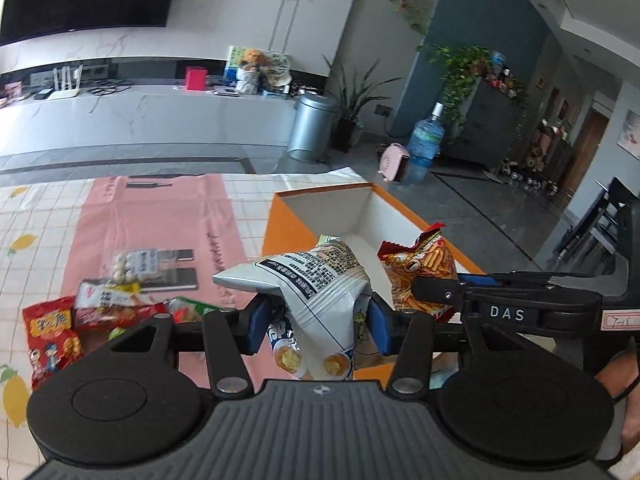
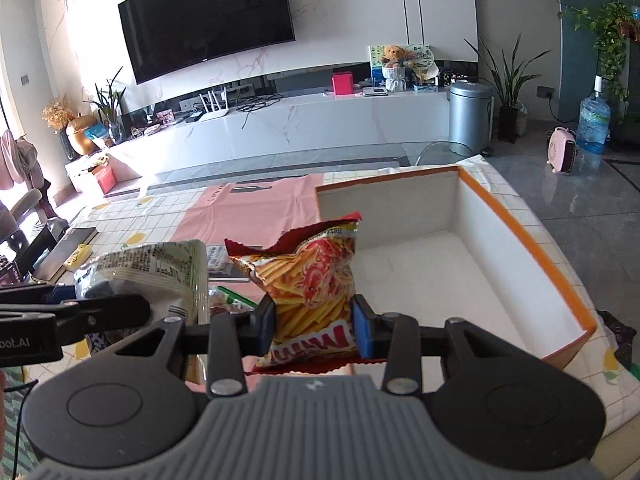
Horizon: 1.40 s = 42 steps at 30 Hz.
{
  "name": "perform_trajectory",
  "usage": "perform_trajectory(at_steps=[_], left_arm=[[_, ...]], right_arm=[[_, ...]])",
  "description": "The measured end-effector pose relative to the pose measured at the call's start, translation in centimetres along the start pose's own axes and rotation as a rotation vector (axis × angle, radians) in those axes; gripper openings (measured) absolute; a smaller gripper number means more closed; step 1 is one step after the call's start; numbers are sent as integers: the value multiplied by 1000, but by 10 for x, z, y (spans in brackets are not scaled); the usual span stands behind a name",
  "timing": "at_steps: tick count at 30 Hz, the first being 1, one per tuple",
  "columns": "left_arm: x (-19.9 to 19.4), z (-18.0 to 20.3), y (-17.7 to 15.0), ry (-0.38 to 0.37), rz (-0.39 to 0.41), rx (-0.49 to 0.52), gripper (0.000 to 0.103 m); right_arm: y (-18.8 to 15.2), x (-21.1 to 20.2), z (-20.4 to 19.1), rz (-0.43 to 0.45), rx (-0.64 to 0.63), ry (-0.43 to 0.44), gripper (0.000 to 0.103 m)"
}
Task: Organize snacks
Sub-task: 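Carry both bags over the orange box with both tools, then open both tools to drop the bags into the orange box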
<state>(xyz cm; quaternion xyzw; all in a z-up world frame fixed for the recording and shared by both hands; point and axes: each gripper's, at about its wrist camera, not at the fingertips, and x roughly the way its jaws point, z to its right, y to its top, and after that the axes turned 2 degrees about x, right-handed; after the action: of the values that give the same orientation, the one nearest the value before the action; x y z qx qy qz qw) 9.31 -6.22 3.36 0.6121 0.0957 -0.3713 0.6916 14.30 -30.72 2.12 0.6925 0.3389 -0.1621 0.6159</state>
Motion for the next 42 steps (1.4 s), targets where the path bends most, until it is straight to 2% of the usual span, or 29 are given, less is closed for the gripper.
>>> perform_trajectory(at_steps=[4,11,16,20,26,32,38,42], left_arm=[[30,30,28,-81,-50,100,57],[104,75,53,-134,-250,287,57],[152,92,55,-119,-375,412,57],[186,97,48,-97,-482,506,57],[224,90,46,-94,-604,518,58],[244,95,44,-67,-677,559,58],[256,98,39,-55,-728,562,60],[256,95,37,-91,-745,528,65]], right_arm=[[19,-2,42,-78,36,-18,37],[44,25,102,-265,-6,-82,37],[50,58,134,-370,49,-53,37],[44,87,137,-448,33,-64,37],[34,123,136,-552,21,-49,37],[30,151,140,-639,42,-20,37],[23,166,141,-707,78,-9,37],[22,170,141,-710,93,-6,41]])
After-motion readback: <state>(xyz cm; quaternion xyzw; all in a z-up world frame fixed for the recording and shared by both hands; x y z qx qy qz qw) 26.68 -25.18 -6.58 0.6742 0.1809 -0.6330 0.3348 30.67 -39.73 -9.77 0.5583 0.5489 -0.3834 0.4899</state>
